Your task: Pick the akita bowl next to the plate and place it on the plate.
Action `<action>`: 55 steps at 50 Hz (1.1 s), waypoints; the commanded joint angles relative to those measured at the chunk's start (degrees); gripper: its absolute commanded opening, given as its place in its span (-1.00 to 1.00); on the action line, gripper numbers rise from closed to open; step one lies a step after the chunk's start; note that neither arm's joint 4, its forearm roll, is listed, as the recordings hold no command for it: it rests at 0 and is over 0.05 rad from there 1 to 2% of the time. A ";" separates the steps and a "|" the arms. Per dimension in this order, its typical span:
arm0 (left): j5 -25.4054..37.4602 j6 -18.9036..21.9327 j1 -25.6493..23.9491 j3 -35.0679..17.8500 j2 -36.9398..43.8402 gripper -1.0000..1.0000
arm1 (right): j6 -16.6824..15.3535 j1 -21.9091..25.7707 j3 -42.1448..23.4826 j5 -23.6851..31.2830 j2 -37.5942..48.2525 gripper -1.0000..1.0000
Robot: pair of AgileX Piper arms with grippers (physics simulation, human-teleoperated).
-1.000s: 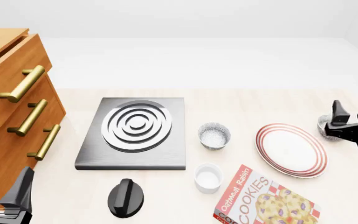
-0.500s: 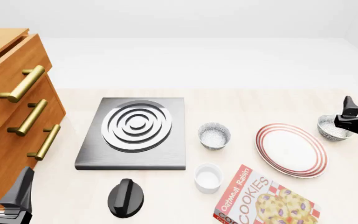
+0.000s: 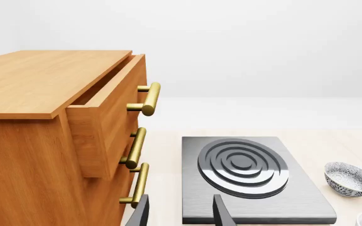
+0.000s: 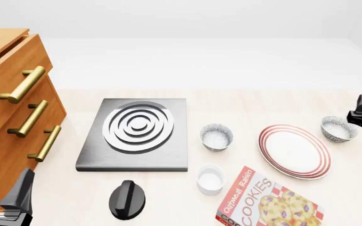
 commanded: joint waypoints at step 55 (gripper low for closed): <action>0.00 0.00 0.00 0.00 0.00 1.00 | 2.19 -5.51 -6.33 0.67 10.54 1.00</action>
